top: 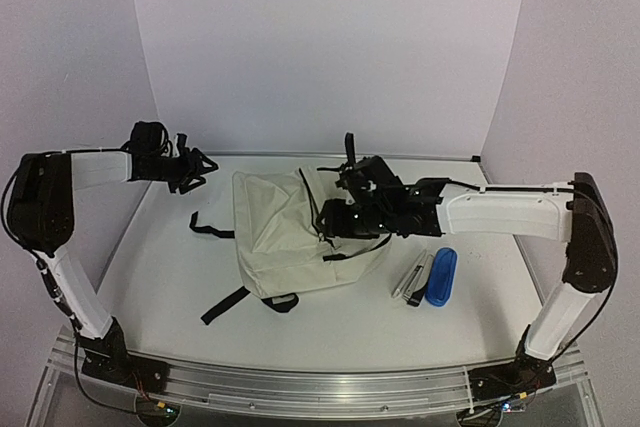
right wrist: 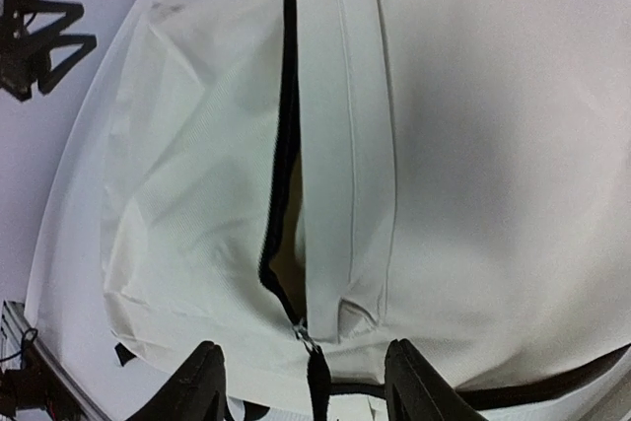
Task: Pack the student bag
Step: Adjust the student bag at the center of the board.
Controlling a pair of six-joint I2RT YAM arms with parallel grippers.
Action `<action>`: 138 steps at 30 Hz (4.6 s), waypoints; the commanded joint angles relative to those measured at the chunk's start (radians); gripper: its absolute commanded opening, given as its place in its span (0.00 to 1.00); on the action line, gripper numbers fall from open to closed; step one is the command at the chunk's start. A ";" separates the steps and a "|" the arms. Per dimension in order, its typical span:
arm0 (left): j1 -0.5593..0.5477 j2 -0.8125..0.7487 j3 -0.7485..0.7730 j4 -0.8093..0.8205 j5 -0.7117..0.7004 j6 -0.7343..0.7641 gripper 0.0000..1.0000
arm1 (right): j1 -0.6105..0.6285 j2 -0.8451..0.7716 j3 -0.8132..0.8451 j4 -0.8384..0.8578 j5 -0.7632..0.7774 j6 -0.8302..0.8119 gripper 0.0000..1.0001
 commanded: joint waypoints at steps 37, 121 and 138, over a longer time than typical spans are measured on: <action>-0.589 -0.107 0.198 -0.280 -0.526 0.054 0.74 | -0.239 0.254 0.238 0.073 -0.218 -0.107 0.00; -0.844 0.364 0.602 -0.601 -1.146 0.114 0.24 | -0.310 0.204 0.081 0.306 -0.438 0.027 0.00; -0.688 -0.028 0.264 -0.348 -0.897 0.047 0.00 | -0.316 0.197 0.047 0.288 -0.284 0.060 0.00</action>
